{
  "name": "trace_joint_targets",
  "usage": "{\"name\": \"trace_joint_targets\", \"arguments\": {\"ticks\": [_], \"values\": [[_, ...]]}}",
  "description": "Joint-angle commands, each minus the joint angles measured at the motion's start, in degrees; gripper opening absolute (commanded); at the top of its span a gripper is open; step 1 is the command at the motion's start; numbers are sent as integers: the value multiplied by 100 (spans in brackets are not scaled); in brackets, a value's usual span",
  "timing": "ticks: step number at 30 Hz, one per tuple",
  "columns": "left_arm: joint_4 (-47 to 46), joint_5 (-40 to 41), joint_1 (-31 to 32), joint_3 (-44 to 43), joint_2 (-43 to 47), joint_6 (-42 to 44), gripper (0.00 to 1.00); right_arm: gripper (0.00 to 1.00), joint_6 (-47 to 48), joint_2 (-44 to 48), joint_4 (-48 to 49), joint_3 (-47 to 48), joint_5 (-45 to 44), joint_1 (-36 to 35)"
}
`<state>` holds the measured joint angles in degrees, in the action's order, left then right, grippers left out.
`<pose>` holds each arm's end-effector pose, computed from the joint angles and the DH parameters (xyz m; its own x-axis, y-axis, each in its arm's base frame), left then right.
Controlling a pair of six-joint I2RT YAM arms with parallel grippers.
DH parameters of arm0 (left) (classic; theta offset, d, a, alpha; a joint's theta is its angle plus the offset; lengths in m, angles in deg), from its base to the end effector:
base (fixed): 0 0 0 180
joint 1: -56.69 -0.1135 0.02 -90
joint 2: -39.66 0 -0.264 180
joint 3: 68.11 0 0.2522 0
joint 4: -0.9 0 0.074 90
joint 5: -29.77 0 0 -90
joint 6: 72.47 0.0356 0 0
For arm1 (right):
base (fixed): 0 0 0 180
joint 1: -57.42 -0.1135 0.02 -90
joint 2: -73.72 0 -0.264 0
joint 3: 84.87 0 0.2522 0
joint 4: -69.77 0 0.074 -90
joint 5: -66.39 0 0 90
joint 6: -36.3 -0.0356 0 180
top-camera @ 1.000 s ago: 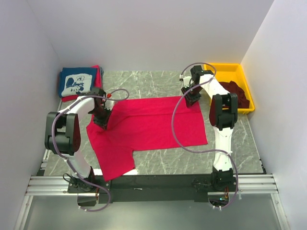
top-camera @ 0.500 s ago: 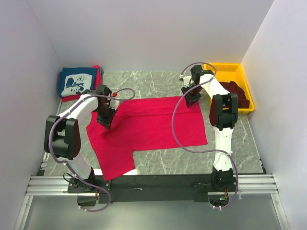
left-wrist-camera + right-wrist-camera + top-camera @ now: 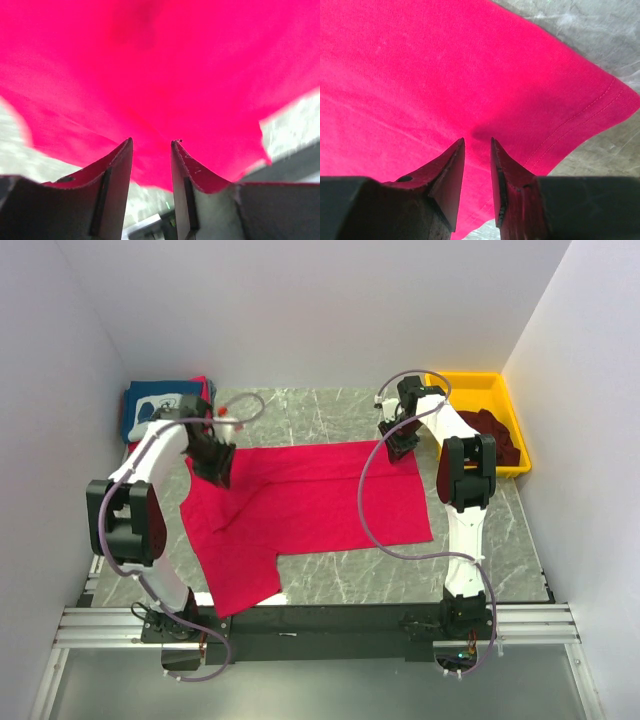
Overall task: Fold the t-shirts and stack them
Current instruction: Fold the tshirt
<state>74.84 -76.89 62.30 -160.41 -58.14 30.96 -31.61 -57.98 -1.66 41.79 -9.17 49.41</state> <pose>0.3241 -0.0421 0.2446 -0.9177 0.3137 -0.2437 0.3692 0.9000 -0.2316 0.4664 0.0746 0.1830 -0.8196 -0.4831 -0.3080 -0.5406 0.8301 0.1367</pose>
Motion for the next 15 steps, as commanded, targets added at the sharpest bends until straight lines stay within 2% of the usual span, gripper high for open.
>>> {"name": "trace_joint_targets", "arguments": {"ticks": [1,4,7,9,15], "values": [[-287,-197,-401,-626,-291,-33,41,34,-81,338,132,127,-81,-34],[-464,-362,-543,-1161,-810,-200,39,31,-178,277,203,162,-90,-34],[-340,-995,-543,-1348,-1223,-297,42,29,-213,259,177,145,-108,-34],[-384,-1233,-534,-1278,-1338,-376,45,29,-214,329,238,66,-134,-34],[-665,-1207,-534,-795,-1461,-473,58,29,-196,408,230,-40,-134,-25]]}}
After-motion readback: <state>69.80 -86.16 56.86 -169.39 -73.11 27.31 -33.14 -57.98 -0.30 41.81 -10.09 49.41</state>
